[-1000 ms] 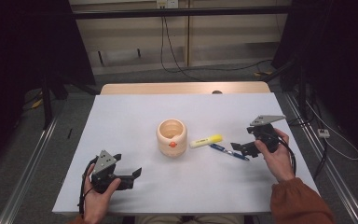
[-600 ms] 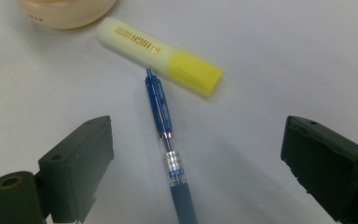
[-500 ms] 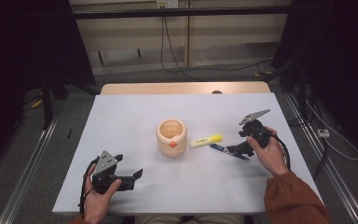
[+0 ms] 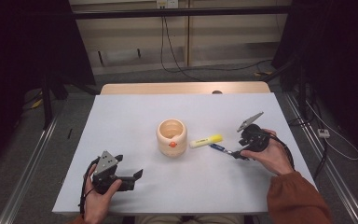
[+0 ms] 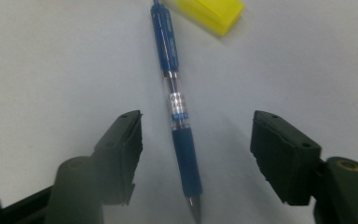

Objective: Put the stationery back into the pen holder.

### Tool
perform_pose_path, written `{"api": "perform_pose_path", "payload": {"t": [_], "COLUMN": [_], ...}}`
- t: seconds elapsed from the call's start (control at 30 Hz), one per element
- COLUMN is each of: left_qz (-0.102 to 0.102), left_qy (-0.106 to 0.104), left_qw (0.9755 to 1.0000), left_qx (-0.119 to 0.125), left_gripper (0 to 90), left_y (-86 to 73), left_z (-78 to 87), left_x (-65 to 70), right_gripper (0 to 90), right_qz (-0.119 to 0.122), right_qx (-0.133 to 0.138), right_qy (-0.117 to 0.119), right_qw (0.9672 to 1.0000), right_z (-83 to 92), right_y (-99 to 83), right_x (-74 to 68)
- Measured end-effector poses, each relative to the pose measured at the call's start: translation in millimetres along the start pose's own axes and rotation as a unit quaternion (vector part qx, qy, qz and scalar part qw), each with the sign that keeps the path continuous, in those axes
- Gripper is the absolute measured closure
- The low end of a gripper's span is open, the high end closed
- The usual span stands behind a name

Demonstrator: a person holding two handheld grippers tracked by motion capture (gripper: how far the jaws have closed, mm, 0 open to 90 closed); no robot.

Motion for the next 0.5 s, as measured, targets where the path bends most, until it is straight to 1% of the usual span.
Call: {"api": "perform_pose_path", "payload": {"t": [0.07,0.1,0.2,0.27,0.33,0.4,0.5], "left_qz": [0.001,0.002,0.004,0.003,0.003,0.003,0.004], "left_qy": [0.000,0.000,-0.002,-0.003,-0.004,-0.004,-0.005], "left_qw": [1.0000,1.0000,1.0000,1.0000,1.0000,1.0000,1.0000], "left_qx": [-0.001,0.000,-0.001,-0.003,-0.004,-0.004,-0.006], "left_gripper": [7.2,7.2,7.2,7.2,7.2,7.2,7.2], "left_y": [-0.1,-0.2,-0.5,-0.8,-0.9,-0.9,-1.1], "left_z": [0.2,0.2,-0.2,-0.5,-0.6,-0.6,-1.0], "left_x": [-0.5,-0.6,-0.5,-1.0,-1.0,-1.2,-1.1], "right_gripper": [41.2,44.0,48.2,53.5,57.1,60.8,63.9], "right_qz": [0.006,0.014,0.018,0.025,0.027,0.033,0.043], "right_qx": [-0.010,-0.014,-0.020,-0.029,-0.036,-0.038,-0.048], "right_qy": [-0.001,-0.005,0.002,0.004,0.009,0.010,0.010], "right_qw": [0.9999,0.9998,0.9996,0.9993,0.9990,0.9987,0.9979], "right_z": [-1.3,-1.7,-2.2,-4.4,-6.3,-7.3,-9.7], "right_y": [-1.1,-1.6,-2.9,-4.2,-4.9,-5.2,-5.3], "right_x": [-0.4,-0.7,-2.0,-2.3,-3.4,-3.7,-5.4]}}
Point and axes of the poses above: each handheld gripper's, and its own axes: z roughly backward along the jaws, y roughly out of its top, x roughly to its right, the point moved 3 cm from there along -z, roughly forward along the jaws, and after that the axes turned 4 degrees about z, right-handed, at the moved point
